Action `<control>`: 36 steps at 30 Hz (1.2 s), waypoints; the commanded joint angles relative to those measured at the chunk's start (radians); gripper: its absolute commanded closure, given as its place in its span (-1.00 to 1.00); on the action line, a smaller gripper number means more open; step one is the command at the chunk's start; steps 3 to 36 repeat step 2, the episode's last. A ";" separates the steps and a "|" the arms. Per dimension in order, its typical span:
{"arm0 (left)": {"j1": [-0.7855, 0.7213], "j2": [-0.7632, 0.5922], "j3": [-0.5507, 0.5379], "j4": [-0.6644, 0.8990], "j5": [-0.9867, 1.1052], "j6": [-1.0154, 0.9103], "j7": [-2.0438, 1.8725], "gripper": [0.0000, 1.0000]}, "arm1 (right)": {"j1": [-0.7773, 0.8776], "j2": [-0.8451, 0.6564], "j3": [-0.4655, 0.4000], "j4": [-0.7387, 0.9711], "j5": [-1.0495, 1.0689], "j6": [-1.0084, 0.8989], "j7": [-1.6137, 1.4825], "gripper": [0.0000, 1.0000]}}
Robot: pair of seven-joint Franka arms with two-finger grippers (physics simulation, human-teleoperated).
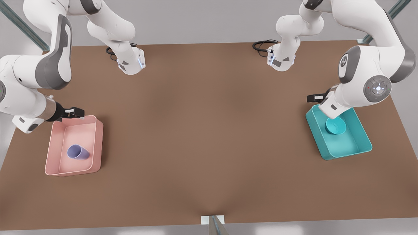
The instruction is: Put the bowls and cups in different boxes
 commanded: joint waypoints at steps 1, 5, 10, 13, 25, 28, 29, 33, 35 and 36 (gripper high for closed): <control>0.000 -0.002 0.000 0.000 0.000 -0.003 -0.001 -1.00 | -0.001 -0.005 -0.001 -0.002 0.006 -0.006 0.118 -1.00; 0.000 -0.002 0.000 0.000 0.000 -0.003 -0.001 -1.00 | -0.003 -0.008 -0.001 -0.002 0.007 -0.006 0.115 -1.00; 0.000 -0.002 0.000 0.000 0.000 -0.003 -0.001 -1.00 | -0.003 -0.008 -0.001 -0.002 0.007 -0.006 0.115 -1.00; 0.000 -0.002 0.000 0.000 0.000 -0.003 -0.001 -1.00 | -0.003 -0.008 -0.001 -0.002 0.007 -0.006 0.115 -1.00; 0.000 -0.002 0.000 0.000 0.000 -0.003 -0.001 -1.00 | -0.003 -0.008 -0.001 -0.002 0.007 -0.006 0.115 -1.00; 0.000 -0.002 0.000 0.000 0.000 -0.003 -0.001 -1.00 | -0.003 -0.008 -0.001 -0.002 0.007 -0.006 0.115 -1.00; 0.000 -0.002 0.000 0.000 0.000 -0.003 -0.001 -1.00 | -0.003 -0.008 -0.001 -0.002 0.007 -0.006 0.115 -1.00; 0.000 -0.002 0.000 0.000 0.000 -0.003 -0.001 -1.00 | -0.003 -0.008 -0.001 -0.002 0.007 -0.006 0.115 -1.00; 0.000 -0.002 0.000 0.000 0.000 -0.003 -0.001 -1.00 | -0.003 -0.008 -0.001 -0.002 0.007 -0.006 0.115 -1.00; 0.000 -0.002 0.000 0.000 0.000 -0.003 -0.001 -1.00 | -0.003 -0.008 -0.001 -0.002 0.007 -0.006 0.115 -1.00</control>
